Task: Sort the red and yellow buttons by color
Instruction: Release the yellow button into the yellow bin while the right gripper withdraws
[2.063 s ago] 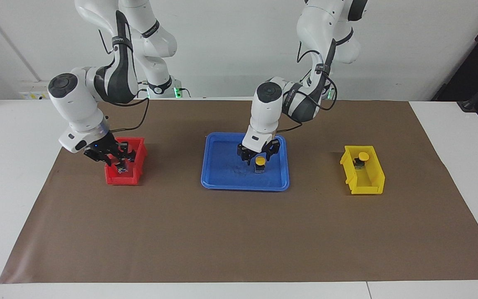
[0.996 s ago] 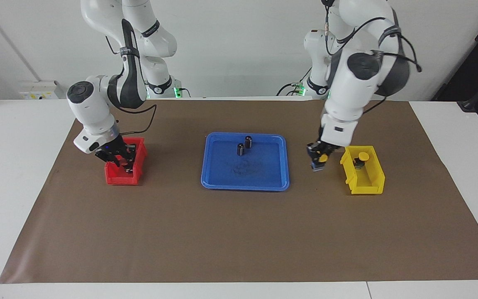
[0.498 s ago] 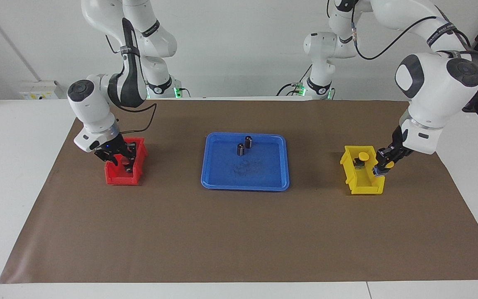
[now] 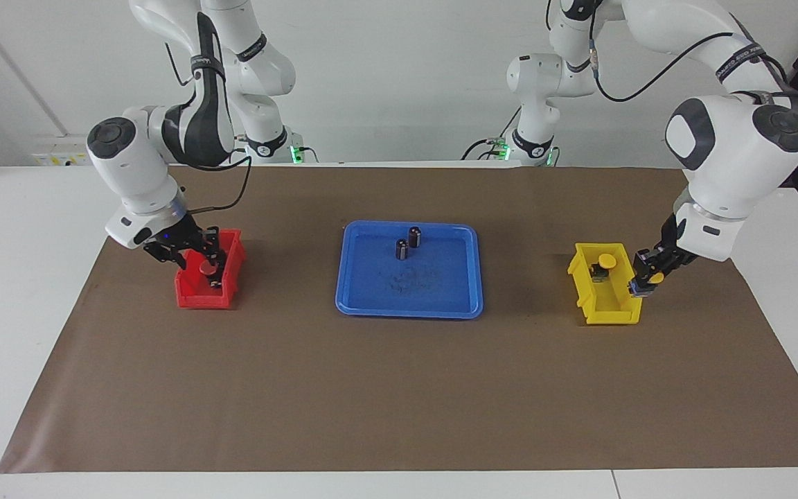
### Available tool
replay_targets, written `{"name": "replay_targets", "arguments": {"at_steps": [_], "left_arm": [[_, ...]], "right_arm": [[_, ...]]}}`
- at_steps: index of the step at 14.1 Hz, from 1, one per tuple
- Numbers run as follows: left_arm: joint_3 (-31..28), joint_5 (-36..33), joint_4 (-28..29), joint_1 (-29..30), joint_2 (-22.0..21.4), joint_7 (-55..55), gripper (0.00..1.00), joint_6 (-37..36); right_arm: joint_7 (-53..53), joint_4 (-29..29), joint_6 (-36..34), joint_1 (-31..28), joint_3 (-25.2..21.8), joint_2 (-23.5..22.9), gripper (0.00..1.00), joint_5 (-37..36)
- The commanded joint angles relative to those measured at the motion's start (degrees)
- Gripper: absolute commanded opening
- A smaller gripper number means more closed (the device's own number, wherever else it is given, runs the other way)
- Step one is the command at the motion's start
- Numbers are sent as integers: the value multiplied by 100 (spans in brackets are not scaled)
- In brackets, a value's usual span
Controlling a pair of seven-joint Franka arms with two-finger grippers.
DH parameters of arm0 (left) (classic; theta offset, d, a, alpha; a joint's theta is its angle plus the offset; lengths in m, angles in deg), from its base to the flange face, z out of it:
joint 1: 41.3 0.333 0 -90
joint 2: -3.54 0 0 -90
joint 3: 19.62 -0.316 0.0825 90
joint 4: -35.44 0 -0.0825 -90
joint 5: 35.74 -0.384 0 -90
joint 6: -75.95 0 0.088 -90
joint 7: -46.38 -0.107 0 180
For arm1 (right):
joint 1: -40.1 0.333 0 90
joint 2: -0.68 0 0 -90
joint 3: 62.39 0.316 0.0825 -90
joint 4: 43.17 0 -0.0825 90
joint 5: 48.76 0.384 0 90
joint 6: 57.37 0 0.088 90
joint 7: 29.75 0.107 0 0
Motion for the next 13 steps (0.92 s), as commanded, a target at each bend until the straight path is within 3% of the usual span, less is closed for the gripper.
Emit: {"name": "replay_targets", "arguments": {"at_steps": [1, 6, 13], "left_arm": [[40, -6, 642, 182, -248, -392, 2, 392], [49, -6, 1960, 253, -538, -561, 2, 1526], [57, -6, 2304, 183, -565, -587, 2, 1684]], "right_arm": [[23, -710, -834, -27, 52, 3, 98, 69], [322, -1817, -2223, -53, 34, 153, 100, 78], [533, -2960, -3244, -88, 25, 83, 100, 16]]}}
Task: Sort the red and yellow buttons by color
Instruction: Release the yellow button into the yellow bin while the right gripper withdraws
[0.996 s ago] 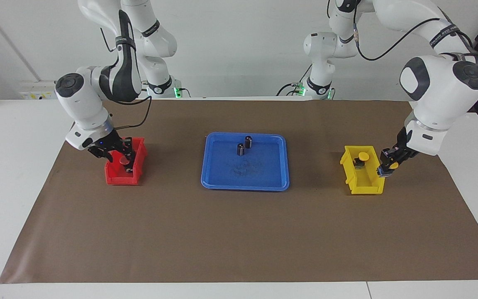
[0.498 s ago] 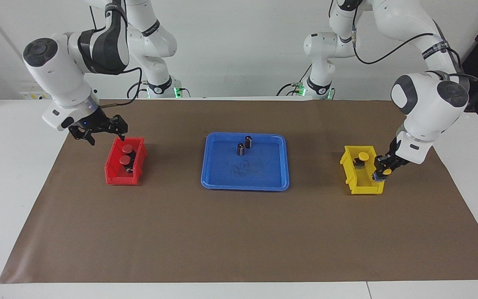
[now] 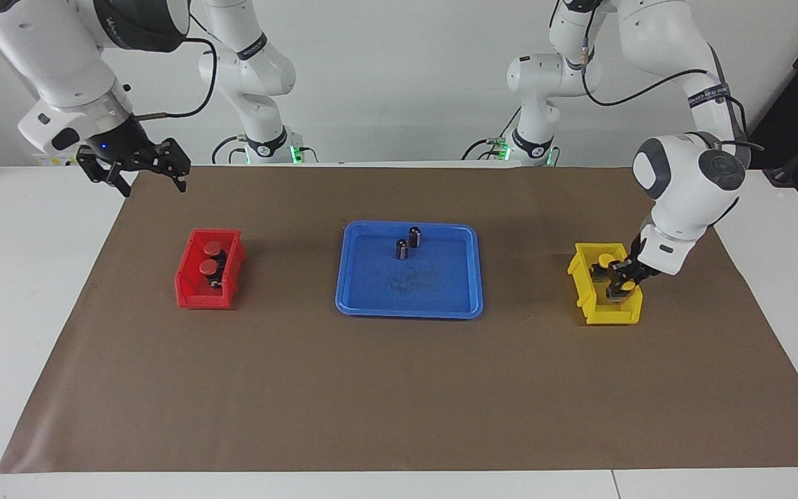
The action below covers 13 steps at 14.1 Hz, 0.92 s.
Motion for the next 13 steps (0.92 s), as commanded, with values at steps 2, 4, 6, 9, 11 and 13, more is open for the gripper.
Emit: {"name": "replay_targets", "arguments": {"at_steps": [2, 4, 6, 9, 11, 13], "left_arm": [[17, -5, 490, -34, -38, -57, 2, 614], [17, -5, 552, -43, -20, -83, 7, 694], [17, -5, 517, -43, -11, -83, 43, 659], [26, 12, 412, -52, -20, -66, 66, 519], [17, 12, 149, -52, -28, -66, 67, 116], [26, 12, -123, -52, -81, -48, 68, -262]], "right_arm": [[84, -386, -257, -182, 7, -137, 100, 34], [84, -377, -318, -61, -141, -164, 100, -10], [119, -299, -398, 308, -562, -111, 100, -89], [137, -70, -389, 730, -1003, -23, 100, -107], [241, -35, -345, 862, -1091, -14, 100, -98], [225, 88, -127, 898, -1275, 30, 100, -98]]}}
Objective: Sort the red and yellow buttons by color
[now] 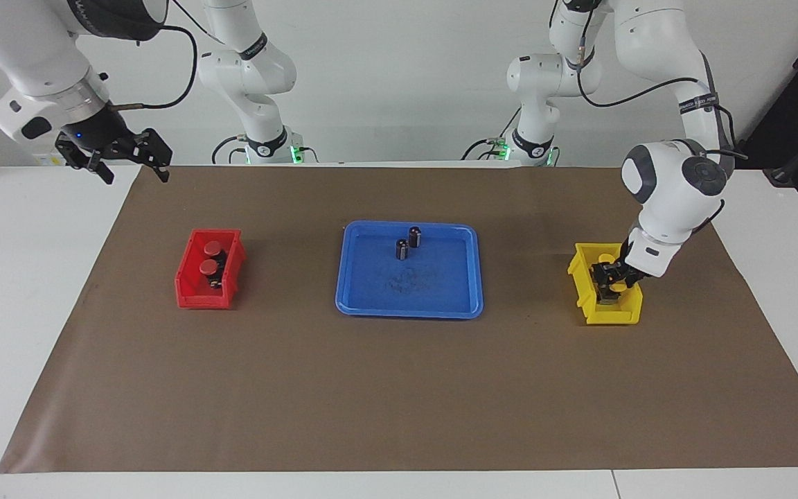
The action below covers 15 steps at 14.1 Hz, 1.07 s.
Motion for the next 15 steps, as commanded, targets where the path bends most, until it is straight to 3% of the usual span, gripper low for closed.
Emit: {"name": "replay_targets", "arguments": {"at_steps": [1, 4, 6, 9, 15], "left_arm": [[0, 12, -509, -27, -93, -33, 69, -764], [18, 12, -1397, -27, -93, -60, 71, -1732], [62, 12, -1802, -53, -137, -51, 100, -2084], [53, 12, -2224, -80, -435, -112, 100, -2989], [53, -23, -2225, -62, -1068, -402, 100, -3465]], "right_arm": [[62, 176, 183, 66, -217, 95, 100, -46], [71, 141, 209, 75, -156, 86, 100, -46], [71, 123, 200, 84, -156, 86, 100, -46], [71, 115, 200, 75, -156, 86, 100, -54], [62, 97, 165, 84, -147, 77, 100, -46]]}}
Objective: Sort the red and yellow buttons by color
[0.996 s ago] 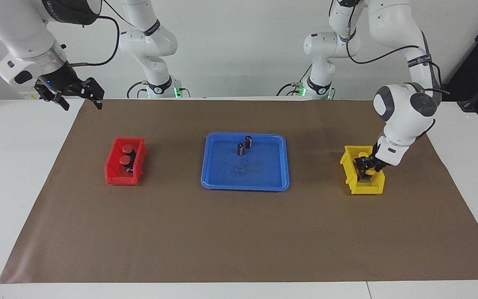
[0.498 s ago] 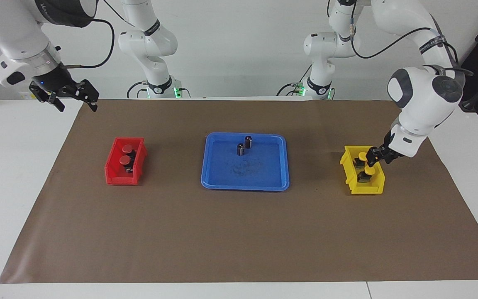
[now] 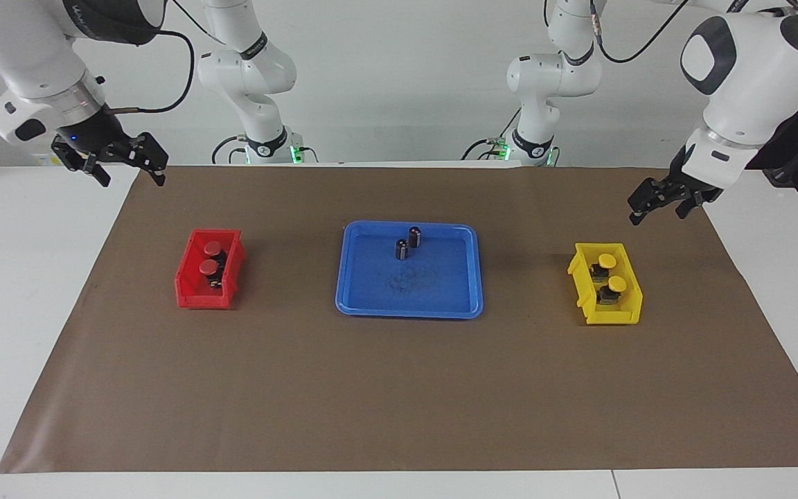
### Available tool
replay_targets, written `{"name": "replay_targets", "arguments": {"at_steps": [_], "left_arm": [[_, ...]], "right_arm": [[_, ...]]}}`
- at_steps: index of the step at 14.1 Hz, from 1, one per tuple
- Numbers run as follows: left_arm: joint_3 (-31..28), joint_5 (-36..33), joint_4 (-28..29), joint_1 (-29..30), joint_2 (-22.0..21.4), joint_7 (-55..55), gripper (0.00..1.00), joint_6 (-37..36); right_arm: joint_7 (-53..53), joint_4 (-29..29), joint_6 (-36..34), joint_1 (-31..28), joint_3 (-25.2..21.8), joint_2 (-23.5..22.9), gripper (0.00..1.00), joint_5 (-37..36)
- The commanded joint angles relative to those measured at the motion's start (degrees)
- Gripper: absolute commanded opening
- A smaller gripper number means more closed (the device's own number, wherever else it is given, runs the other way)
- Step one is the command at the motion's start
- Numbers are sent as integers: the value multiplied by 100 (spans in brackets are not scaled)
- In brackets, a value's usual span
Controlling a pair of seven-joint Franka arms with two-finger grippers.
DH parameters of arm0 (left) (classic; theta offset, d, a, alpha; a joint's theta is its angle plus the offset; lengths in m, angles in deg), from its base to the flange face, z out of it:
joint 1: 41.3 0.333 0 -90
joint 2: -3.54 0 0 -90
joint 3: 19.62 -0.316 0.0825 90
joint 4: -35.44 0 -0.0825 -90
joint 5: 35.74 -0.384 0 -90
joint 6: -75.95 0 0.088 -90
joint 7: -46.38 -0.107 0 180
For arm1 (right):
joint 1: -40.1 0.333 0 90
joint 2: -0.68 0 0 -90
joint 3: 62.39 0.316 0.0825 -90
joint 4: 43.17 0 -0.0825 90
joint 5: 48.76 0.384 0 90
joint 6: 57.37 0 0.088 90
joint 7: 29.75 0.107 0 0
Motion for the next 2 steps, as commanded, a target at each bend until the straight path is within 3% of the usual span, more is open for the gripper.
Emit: {"name": "replay_targets", "arguments": {"at_steps": [1, 2], "left_arm": [[-32, -23, 13, -46, -236, -224, 100, -265], [-15, -23, 4, -64, -236, -207, 100, -292]], "right_arm": [[57, 60, 44, 14, 9, 77, 100, -42], [57, 68, 44, 14, 9, 77, 100, -42]]}}
